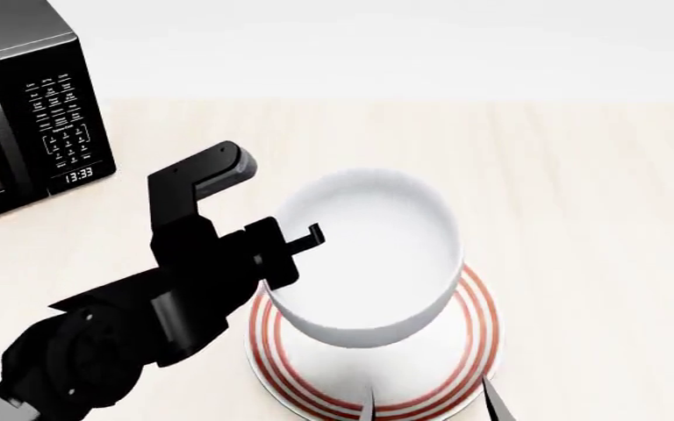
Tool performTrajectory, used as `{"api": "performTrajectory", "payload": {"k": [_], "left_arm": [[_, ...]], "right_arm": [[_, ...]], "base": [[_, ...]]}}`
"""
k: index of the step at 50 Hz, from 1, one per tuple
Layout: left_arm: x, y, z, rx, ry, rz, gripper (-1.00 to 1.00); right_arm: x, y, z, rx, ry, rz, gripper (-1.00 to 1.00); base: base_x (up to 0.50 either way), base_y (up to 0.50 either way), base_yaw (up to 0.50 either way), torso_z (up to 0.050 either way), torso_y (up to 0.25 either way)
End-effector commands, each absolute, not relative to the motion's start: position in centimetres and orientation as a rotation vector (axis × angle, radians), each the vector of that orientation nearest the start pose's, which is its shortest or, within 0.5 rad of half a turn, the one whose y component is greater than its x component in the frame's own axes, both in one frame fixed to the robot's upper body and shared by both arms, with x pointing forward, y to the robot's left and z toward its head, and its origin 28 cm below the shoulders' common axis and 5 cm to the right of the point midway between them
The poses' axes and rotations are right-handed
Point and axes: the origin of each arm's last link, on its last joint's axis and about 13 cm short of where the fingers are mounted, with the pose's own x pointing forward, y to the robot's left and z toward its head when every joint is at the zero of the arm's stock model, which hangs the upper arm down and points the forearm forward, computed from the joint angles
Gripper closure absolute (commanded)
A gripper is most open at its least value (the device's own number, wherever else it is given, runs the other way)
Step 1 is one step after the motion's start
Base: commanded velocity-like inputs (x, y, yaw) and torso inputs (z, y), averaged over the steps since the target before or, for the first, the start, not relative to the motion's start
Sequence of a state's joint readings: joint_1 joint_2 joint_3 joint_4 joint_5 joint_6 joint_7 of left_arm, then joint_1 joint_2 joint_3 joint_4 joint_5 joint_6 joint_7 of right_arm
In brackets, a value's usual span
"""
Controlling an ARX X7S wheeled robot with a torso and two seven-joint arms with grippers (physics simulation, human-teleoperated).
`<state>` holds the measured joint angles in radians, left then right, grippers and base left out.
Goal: Pick up the white bowl and put it on the plate.
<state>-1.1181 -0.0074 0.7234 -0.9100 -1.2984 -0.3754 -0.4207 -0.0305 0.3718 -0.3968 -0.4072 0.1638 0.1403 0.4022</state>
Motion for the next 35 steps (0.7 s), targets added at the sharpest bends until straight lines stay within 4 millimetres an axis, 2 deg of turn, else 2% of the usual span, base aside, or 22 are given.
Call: {"api": "performTrajectory", "payload": {"k": [1,35], "left_arm": [[38.4,10.6,14.9,-0.483,0.511,-0.152,1.00],[38.0,10.0,12.2,-0.463,0.537,-0.155,1.00]], "right_arm": [[18.4,-8.6,6.5,-0.120,-0.138,0.074,-1.00],[18.4,-8.6,6.5,-0.122,-0.136,0.079,-1.00]], "base": [[0.00,0.00,0.00,0.000,0.000],[0.00,0.00,0.00,0.000,0.000]]}}
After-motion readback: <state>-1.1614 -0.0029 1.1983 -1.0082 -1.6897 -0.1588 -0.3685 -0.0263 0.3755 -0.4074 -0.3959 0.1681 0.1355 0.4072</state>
